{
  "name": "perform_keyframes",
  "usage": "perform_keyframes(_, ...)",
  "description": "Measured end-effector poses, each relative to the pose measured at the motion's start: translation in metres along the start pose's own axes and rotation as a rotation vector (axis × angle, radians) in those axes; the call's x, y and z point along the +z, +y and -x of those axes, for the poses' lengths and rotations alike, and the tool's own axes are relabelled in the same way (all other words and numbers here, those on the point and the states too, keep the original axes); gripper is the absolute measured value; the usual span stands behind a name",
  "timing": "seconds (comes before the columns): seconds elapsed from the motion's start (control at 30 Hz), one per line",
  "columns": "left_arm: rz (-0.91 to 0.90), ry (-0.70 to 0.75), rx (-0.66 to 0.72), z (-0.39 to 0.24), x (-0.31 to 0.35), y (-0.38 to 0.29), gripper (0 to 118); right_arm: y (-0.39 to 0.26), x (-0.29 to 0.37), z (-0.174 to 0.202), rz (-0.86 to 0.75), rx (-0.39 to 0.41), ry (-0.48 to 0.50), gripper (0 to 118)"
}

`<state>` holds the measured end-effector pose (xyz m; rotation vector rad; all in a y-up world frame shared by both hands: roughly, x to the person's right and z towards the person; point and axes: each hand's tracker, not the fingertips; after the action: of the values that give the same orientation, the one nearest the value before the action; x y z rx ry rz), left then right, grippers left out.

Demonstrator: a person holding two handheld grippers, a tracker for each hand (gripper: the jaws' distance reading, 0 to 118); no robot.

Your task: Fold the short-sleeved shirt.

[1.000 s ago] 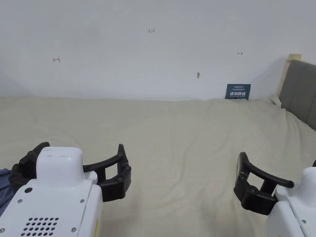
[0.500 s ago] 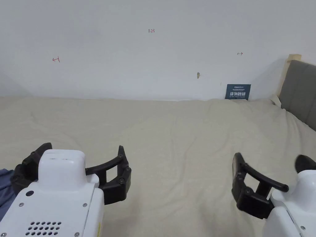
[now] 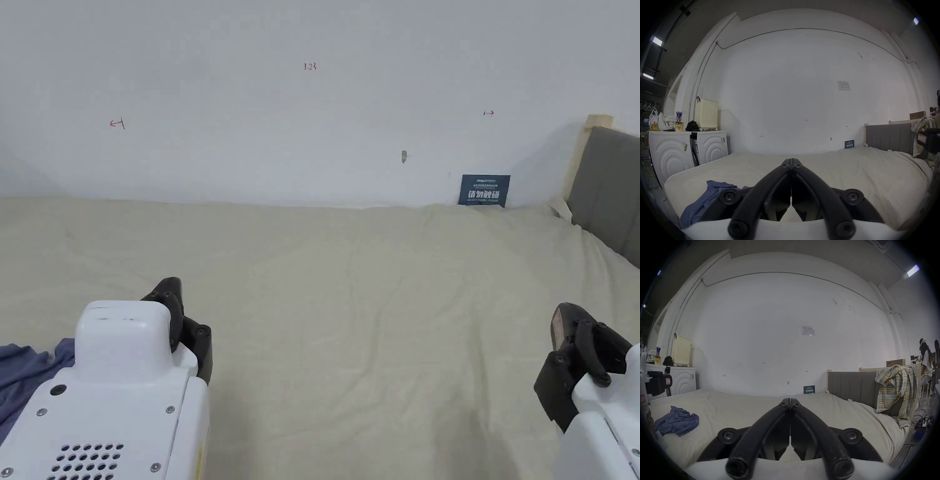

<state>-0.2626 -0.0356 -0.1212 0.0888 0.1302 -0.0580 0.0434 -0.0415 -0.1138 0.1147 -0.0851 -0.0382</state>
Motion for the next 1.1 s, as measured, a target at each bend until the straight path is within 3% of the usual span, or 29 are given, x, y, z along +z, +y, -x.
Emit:
perform_keyframes(0.2, 0.022, 0.028, -0.031, 0.025, 0.011, -0.002, 0, -0.002, -0.006, 0.023, 0.024, 0.001, 0.035, 0)
perform_keyframes(0.33, 0.030, 0.173, -0.111, 0.079, 0.035, -0.001, 0, -0.004, -0.017, 0.077, 0.025, 0.011, 0.185, 0)
perform_keyframes(0.53, 0.080, 0.444, -0.095, 0.173, 0.083, 0.003, 0, -0.009, -0.015, 0.175, 0.027, -0.011, 0.458, 0)
perform_keyframes(0.63, 0.096, 0.506, -0.104, 0.194, 0.101, 0.002, 0, -0.014, -0.007, 0.204, 0.030, -0.018, 0.546, 0)
perform_keyframes(0.8, 0.102, 0.517, -0.111, 0.205, 0.110, -0.005, 0, -0.019, -0.003, 0.219, 0.047, -0.007, 0.581, 0)
perform_keyframes(1.1, 0.106, 0.453, -0.073, 0.214, 0.071, 0.003, 0, -0.016, -0.018, 0.204, 0.089, -0.022, 0.561, 0)
